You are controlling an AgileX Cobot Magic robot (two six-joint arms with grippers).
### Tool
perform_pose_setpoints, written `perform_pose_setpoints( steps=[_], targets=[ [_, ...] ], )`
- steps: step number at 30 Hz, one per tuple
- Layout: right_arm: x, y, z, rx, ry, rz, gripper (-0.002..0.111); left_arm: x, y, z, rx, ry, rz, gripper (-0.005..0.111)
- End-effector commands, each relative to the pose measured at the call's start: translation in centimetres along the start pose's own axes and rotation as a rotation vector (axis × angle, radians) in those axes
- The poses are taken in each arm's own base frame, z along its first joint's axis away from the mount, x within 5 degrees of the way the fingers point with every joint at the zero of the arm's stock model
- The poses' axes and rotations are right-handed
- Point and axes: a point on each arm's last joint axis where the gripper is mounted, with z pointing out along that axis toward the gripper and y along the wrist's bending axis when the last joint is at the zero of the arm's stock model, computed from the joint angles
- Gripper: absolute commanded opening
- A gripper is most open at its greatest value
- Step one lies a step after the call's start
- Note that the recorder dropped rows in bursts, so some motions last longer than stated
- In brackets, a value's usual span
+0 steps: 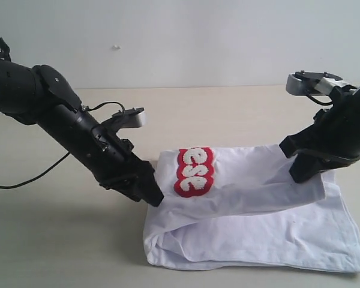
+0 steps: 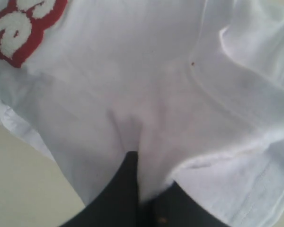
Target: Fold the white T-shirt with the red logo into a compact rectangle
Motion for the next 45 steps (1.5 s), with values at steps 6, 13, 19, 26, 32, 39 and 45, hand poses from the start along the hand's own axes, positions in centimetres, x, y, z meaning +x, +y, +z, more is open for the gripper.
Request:
perform_pose_setpoints(
  steps=[6,13,19,26,32,39,45],
  targets=[
    [0.4,0.0,-0.4,0.019,0.037,-0.002,0.0,-2.0,-2.4,-0.5,0.072,-0.198,0.044,0.055],
    [0.6,0.0,-0.4,0.016,0.065,0.01,0.0,-1.9,-3.9,4.0,-0.025,-0.152,0.159,0.055],
    [2.0,-1.2,-0.8,0.162,0.213,0.034,0.0,-1.0,-3.0,6.6,-0.044,-0.069,0.178,0.055],
    [3.1,-3.3,1.6,0.285,0.462,0.128,0.0,-0.6,-2.5,8.0,-0.03,-0.049,0.145,0.055],
    [3.6,-5.1,4.7,0.354,0.596,0.19,0.0,-0.5,-2.5,8.0,-0.025,-0.041,0.148,0.055],
    [3.9,-6.5,6.2,0.444,0.662,0.19,0.026,-0.5,-2.6,8.0,-0.015,-0.034,0.149,0.055],
    [3.4,-6.6,5.5,0.48,0.592,0.157,0.051,-0.4,-2.7,8.1,-0.008,-0.029,0.149,0.055]
  ],
)
